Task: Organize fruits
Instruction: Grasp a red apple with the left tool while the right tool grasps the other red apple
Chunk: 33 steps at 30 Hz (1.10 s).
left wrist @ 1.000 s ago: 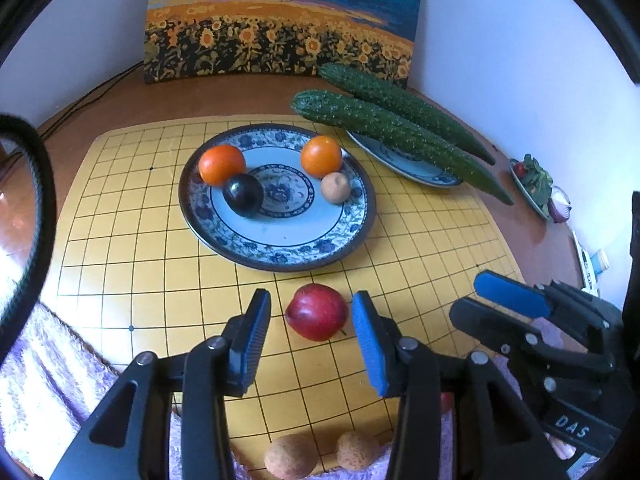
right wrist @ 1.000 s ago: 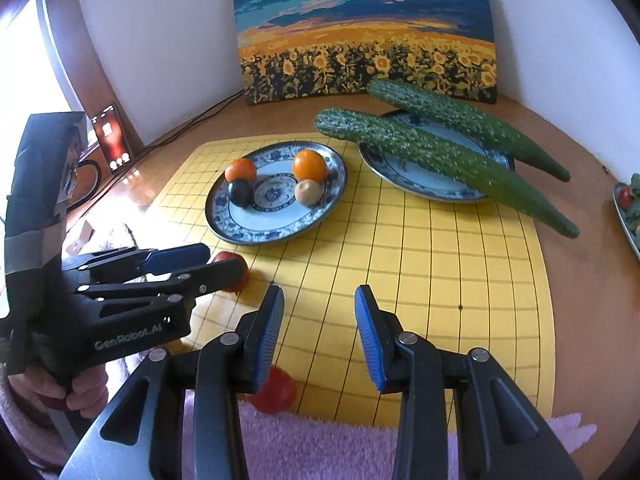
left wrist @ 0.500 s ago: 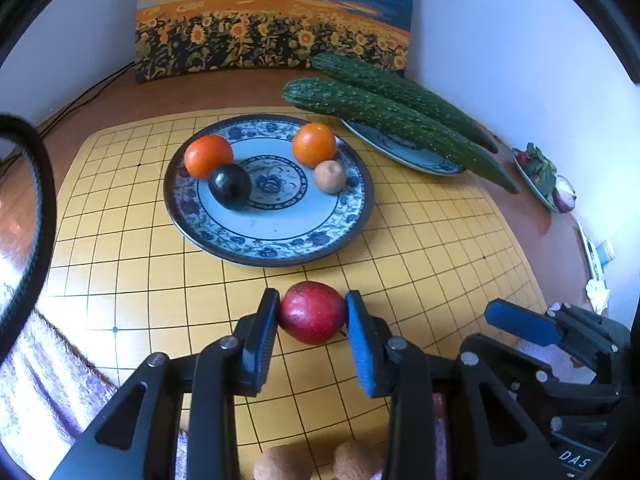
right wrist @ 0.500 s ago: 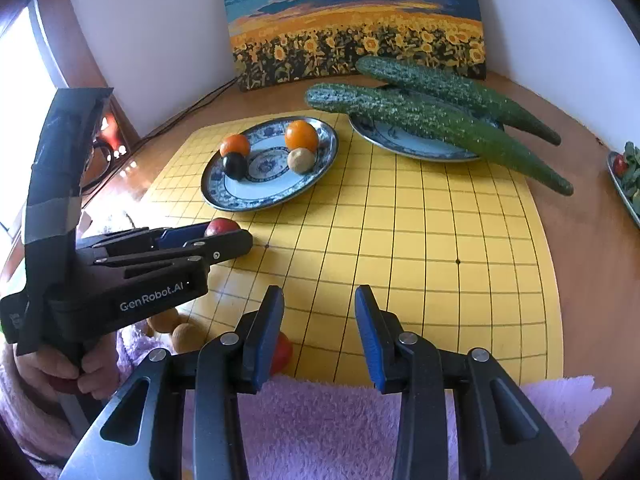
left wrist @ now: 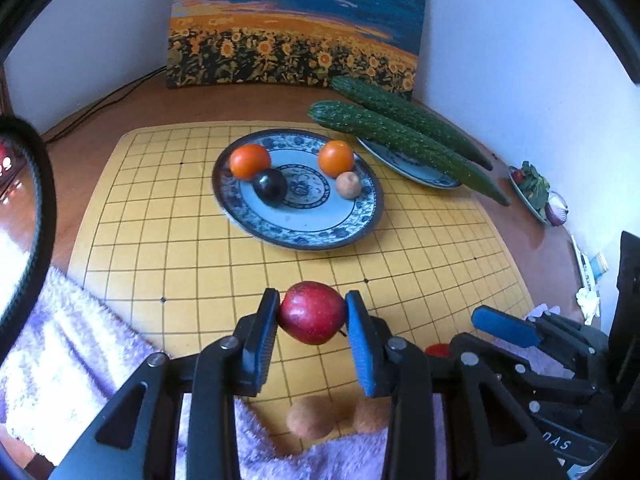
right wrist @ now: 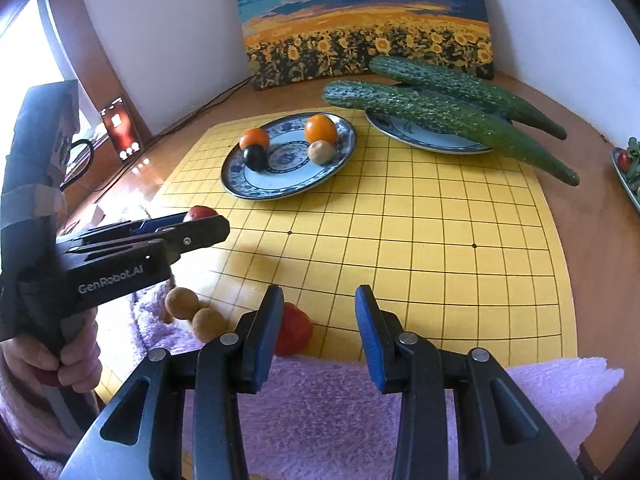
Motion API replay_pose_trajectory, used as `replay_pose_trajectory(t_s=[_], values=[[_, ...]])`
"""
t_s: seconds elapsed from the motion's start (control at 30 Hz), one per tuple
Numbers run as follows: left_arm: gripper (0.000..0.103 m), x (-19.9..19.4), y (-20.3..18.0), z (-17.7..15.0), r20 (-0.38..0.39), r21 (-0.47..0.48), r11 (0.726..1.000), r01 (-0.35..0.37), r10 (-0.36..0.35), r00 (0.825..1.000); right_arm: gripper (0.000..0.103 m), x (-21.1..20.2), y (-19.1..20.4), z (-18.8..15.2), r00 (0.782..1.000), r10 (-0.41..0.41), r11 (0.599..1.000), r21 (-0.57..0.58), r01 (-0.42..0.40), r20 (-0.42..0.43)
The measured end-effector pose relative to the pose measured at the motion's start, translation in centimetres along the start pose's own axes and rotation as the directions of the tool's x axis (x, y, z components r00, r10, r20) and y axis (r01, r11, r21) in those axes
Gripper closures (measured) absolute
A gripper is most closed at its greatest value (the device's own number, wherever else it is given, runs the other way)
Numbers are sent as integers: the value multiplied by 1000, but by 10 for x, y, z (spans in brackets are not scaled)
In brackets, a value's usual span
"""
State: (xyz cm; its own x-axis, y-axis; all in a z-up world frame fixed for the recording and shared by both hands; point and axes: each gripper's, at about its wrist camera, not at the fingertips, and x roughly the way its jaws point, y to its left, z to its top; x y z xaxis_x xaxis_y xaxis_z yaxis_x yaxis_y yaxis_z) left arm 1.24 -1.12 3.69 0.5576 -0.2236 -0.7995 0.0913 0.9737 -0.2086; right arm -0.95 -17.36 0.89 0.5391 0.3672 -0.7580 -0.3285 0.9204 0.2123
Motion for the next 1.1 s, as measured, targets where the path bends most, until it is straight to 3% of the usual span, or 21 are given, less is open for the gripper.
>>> replay_pose_trajectory(t_s=[1.1], values=[[68,-7,15,-6,6,-26,1000,-15,15,1000,65,19,16,-17,998,10,998,-66,-13,-55]])
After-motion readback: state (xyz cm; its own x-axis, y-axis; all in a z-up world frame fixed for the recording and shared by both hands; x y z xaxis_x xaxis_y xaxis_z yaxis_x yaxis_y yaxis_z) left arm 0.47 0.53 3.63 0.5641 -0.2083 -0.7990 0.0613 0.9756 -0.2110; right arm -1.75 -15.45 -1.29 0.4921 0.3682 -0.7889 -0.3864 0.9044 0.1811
